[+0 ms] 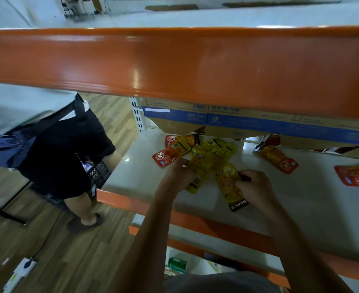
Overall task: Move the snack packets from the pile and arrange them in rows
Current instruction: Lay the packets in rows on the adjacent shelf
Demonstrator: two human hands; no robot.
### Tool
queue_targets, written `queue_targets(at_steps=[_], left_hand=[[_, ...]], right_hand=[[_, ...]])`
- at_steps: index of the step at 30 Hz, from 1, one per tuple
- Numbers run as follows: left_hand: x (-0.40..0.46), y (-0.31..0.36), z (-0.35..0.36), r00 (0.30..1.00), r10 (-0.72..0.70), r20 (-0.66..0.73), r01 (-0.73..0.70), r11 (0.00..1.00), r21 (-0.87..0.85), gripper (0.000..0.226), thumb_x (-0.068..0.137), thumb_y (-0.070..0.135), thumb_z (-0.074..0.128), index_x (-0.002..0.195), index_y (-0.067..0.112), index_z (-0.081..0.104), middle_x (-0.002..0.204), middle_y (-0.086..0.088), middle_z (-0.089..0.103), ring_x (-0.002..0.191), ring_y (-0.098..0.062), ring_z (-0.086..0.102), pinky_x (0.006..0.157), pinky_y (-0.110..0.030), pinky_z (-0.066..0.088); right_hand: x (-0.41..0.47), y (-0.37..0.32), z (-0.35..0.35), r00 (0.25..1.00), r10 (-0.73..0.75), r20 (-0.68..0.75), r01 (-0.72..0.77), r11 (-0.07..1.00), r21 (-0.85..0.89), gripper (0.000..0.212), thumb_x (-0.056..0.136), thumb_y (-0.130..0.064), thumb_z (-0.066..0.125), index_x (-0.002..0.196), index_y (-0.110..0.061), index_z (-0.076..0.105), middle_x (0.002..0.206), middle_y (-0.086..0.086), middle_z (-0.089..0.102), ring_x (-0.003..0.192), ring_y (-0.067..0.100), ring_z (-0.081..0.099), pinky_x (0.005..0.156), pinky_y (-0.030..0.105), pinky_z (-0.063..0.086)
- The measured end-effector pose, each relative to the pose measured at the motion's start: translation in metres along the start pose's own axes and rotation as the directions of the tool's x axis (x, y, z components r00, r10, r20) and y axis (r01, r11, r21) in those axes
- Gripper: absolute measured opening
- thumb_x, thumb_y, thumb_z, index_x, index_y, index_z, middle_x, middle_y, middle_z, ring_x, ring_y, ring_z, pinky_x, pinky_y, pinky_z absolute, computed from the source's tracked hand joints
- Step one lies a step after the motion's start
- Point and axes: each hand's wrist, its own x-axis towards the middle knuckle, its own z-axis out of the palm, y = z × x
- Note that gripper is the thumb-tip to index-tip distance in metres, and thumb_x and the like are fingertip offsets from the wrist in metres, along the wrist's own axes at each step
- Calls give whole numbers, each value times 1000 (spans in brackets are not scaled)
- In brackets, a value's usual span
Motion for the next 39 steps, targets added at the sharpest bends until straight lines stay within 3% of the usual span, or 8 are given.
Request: queue_targets(at_steps=[4, 9, 13, 17, 22, 27, 33, 39], left_hand=[[-14, 6, 3, 989, -131, 72, 148, 932, -331, 22, 101, 14, 46, 84, 13, 61, 69, -4, 53, 44, -10, 53, 50, -24, 48], [-23, -2, 9, 956, -142, 257, 244, 872, -425, 69, 78, 72, 61, 111, 12, 64, 69, 3, 39, 54, -9, 32, 54, -25, 34], [-34, -1, 20, 900, -29, 435, 310, 743, -593, 51, 87, 37, 72, 125, 10, 54, 72, 0, 49, 58, -11, 43, 60, -27, 45], [-38, 2, 33, 872, 69, 484, 328, 650, -685, 36, 97, 25, 58, 130, 14, 49, 108, -17, 68, 92, -32, 67, 94, -46, 51], [-46, 9, 48, 900, 77, 429, 258, 699, -667, 35, 101, 24, 56, 130, 6, 60, 102, -10, 69, 89, -23, 68, 90, -42, 54], [-50, 10, 67, 910, 65, 410, 186, 819, -543, 30, 98, 19, 59, 121, 1, 64, 101, -8, 70, 85, -20, 67, 76, -32, 54], [-62, 24, 105, 924, 153, 351, -12, 929, -371, 24, 90, 14, 70, 113, 6, 71, 109, -17, 73, 105, -35, 69, 95, -47, 54], [-81, 48, 156, 904, 229, 361, -123, 948, -294, 21, 82, 21, 79, 101, 14, 74, 97, -7, 77, 95, -26, 73, 90, -43, 58]], right_hand=[[-1, 6, -4, 996, 86, 19, -88, 981, 175, 4, 86, -15, 71, 86, -18, 73, 83, 4, 71, 72, 16, 65, 60, 26, 47], [-6, 16, -9, 986, 164, 39, -168, 935, 312, 6, 88, -15, 69, 93, -16, 72, 92, 11, 74, 85, 28, 71, 76, 40, 55], [-15, 24, -16, 977, 204, 68, -215, 898, 384, 8, 90, -17, 65, 95, -17, 71, 91, 10, 75, 86, 31, 72, 87, 51, 57], [-30, 25, -29, 963, 229, 143, -270, 777, 569, 13, 93, -16, 62, 103, -11, 70, 93, 14, 75, 84, 32, 72, 83, 47, 56], [-48, 35, -47, 979, 172, 110, -202, 757, 621, 21, 87, -25, 69, 106, -17, 75, 103, 11, 75, 98, 31, 71, 93, 47, 53], [-72, 34, -71, 983, 177, -49, -117, 810, 574, 15, 88, -12, 69, 102, -15, 67, 81, 4, 71, 62, 13, 69, 51, 19, 53], [-93, 53, -103, 948, 249, -198, -77, 783, 617, 27, 80, -12, 77, 106, -7, 73, 88, 17, 75, 84, 40, 72, 84, 56, 56], [-119, 90, -152, 924, 308, -226, -77, 730, 679, 27, 77, -9, 78, 103, -7, 73, 90, 17, 75, 82, 37, 72, 84, 57, 57]])
